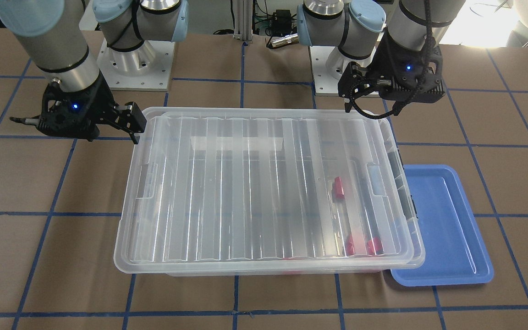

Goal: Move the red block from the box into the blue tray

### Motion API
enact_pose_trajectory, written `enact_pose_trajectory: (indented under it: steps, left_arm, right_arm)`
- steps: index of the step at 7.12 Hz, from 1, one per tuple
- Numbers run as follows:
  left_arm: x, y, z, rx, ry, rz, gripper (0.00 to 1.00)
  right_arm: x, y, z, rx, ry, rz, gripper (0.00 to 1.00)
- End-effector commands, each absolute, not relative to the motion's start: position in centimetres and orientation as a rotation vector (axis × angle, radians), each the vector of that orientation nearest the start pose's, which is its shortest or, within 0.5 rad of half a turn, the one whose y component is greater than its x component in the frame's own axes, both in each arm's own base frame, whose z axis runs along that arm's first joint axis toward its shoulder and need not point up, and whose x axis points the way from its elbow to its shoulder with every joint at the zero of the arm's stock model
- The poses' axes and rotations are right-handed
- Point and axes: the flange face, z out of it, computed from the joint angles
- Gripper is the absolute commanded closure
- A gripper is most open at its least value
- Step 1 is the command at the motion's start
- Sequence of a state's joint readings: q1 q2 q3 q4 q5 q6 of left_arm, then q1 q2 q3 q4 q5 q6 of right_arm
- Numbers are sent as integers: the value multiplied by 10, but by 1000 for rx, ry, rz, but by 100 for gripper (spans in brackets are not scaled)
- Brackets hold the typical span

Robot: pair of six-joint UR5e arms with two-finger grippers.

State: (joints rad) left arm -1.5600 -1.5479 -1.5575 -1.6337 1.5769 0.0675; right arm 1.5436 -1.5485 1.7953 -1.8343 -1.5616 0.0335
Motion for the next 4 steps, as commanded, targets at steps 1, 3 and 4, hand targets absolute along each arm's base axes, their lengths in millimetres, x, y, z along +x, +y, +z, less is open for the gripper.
enact_pose_trajectory:
  steps: [1, 3, 4]
  left_arm:
    - [-128, -480, 500, 89, 3135, 41, 0]
    - [-128, -479, 500, 89, 3135, 39, 0]
    - [-128, -479, 500, 89, 3135, 39, 0]
  right_arm:
    - [120, -515, 346, 86, 3133, -34, 0]
    - [116, -517, 345, 68, 3144, -31, 0]
    - [112, -519, 346, 34, 3148, -57, 0]
